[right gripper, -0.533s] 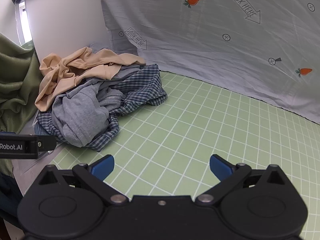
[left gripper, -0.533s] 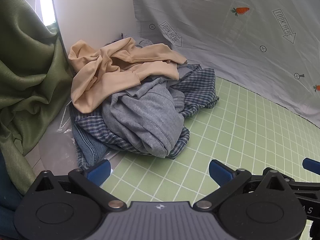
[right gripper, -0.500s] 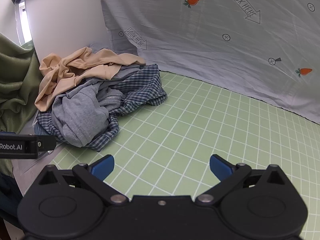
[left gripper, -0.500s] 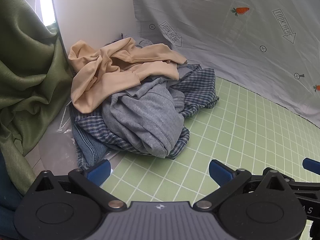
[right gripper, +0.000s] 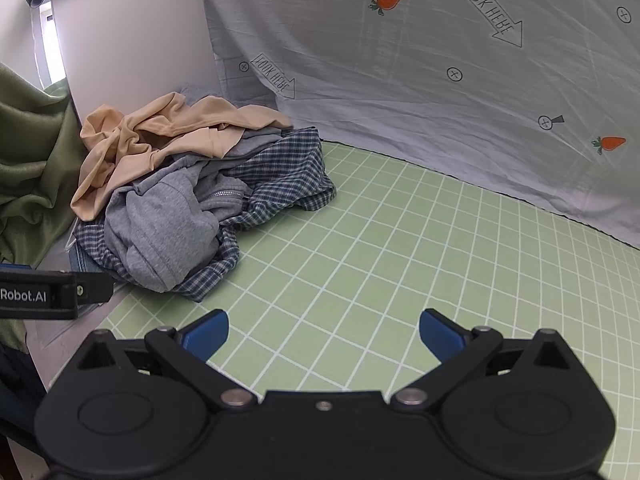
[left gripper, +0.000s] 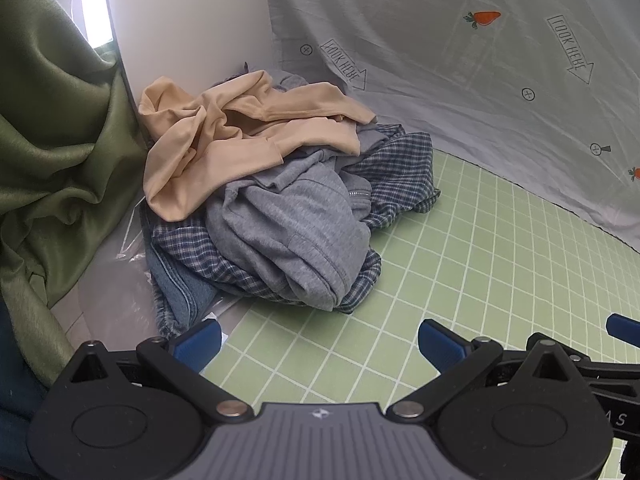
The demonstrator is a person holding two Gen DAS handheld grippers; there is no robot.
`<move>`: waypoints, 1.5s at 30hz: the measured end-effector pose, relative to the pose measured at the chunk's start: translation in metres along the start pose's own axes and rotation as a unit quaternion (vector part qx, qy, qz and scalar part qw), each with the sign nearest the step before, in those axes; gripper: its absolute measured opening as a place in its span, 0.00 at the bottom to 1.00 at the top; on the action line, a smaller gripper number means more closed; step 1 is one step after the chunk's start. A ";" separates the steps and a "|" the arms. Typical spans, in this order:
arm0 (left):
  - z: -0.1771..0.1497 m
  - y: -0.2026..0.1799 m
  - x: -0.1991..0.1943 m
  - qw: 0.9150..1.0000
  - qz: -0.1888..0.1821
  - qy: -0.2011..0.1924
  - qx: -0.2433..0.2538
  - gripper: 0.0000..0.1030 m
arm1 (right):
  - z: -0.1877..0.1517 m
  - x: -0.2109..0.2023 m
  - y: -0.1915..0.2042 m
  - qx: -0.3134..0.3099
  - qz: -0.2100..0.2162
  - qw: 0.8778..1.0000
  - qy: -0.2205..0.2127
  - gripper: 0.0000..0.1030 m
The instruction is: Fold clothes
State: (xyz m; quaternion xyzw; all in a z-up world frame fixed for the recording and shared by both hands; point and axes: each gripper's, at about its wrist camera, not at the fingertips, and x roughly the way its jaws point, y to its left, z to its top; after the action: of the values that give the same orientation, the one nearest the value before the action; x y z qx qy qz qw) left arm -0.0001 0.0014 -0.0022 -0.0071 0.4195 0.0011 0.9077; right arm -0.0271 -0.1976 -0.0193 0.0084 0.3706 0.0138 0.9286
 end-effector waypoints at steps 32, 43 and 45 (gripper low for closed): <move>-0.002 0.000 -0.001 1.000 0.003 0.004 0.000 1.00 | 0.001 -0.002 -0.001 -0.001 -0.002 1.000 0.001 1.00; 0.000 -0.001 0.003 1.000 0.001 0.007 0.003 1.00 | 0.000 -0.001 -0.002 -0.001 -0.004 1.000 0.004 1.00; 0.002 -0.003 0.005 1.000 0.000 0.007 0.006 1.00 | 0.000 0.000 -0.002 0.000 -0.005 1.000 0.004 1.00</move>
State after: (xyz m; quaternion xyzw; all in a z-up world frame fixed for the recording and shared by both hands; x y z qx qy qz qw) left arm 0.0047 -0.0015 -0.0047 -0.0018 0.4257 -0.0010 0.9049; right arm -0.0269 -0.1997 -0.0193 0.0068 0.3748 0.0089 0.9270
